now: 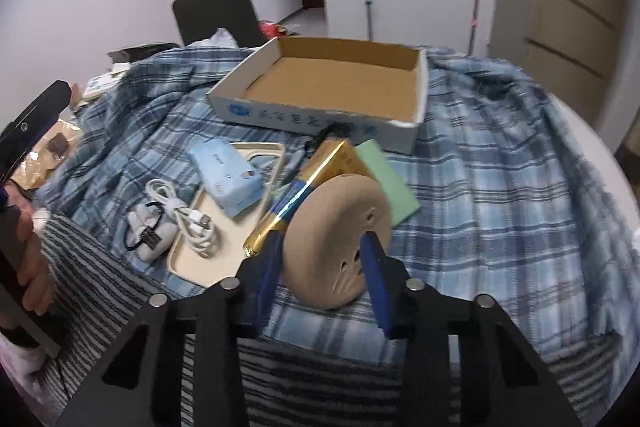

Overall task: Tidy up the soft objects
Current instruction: 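Grasp the round beige perforated disc with the right gripper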

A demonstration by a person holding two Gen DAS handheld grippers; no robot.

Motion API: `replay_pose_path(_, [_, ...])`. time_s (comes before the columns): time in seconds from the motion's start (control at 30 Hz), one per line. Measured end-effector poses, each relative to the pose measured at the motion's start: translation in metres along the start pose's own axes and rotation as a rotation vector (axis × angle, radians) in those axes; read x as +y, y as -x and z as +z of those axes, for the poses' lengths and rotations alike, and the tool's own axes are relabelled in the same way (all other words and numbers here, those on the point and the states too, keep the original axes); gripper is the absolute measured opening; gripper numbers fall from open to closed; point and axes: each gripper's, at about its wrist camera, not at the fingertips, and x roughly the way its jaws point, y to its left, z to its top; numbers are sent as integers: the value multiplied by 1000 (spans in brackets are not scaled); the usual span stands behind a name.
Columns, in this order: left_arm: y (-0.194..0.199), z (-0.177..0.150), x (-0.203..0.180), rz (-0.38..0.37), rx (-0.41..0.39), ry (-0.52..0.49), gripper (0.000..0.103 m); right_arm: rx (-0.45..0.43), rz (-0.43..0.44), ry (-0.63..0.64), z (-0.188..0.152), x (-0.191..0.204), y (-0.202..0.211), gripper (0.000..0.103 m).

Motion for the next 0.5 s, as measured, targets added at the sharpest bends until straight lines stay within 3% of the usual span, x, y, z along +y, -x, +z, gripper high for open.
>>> replay_pose_path(0.17, [-1, -1, -1, 0, 0, 1, 103, 29, -124, 7, -5, -11, -1, 38])
replay_pose_path(0.4, [-1, -1, 0, 1, -1, -7, 103, 31, -112, -27, -2, -30, -17, 33])
replay_pose_path(0.5, [-3, -2, -2, 3, 1, -13, 103, 14, -97, -28, -1, -29, -18, 26])
